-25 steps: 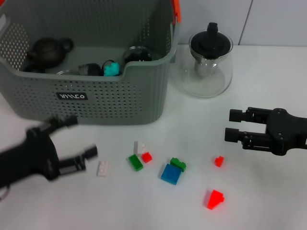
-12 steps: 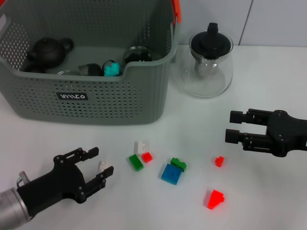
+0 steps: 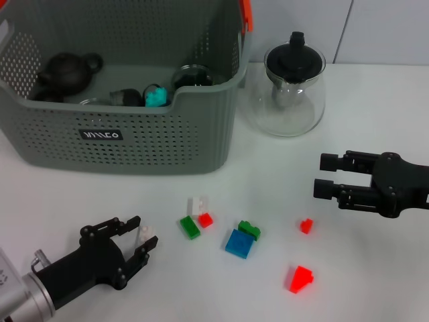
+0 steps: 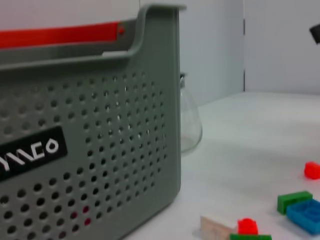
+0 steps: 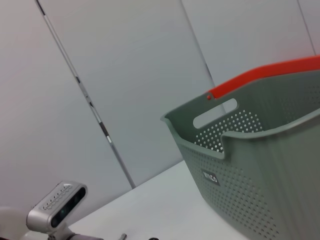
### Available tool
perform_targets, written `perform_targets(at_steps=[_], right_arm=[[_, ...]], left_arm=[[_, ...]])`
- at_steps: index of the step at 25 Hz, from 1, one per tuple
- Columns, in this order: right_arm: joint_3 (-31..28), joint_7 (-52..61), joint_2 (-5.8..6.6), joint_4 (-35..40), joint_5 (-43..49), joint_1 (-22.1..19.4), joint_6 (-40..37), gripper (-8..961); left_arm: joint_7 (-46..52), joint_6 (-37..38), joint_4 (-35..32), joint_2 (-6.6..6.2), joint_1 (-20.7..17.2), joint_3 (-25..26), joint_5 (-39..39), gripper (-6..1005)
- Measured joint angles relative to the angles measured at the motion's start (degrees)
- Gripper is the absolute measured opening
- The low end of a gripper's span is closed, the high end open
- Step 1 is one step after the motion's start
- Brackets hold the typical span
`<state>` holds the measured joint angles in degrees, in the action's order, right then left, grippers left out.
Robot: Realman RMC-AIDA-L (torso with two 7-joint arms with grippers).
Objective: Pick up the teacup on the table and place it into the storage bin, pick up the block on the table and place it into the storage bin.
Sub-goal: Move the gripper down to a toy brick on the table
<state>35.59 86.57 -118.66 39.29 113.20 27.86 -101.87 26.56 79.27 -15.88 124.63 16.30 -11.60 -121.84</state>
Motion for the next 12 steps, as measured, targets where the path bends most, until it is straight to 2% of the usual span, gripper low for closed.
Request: perform_targets(at_steps=[12], right_arm=[[0.0,-0.2,0.00,0.0,0.0,-0.3,0.0,732]], left_arm=[[-0.9,-2.6,1.1,-0.07,-0.2,1.5,0.2,437]])
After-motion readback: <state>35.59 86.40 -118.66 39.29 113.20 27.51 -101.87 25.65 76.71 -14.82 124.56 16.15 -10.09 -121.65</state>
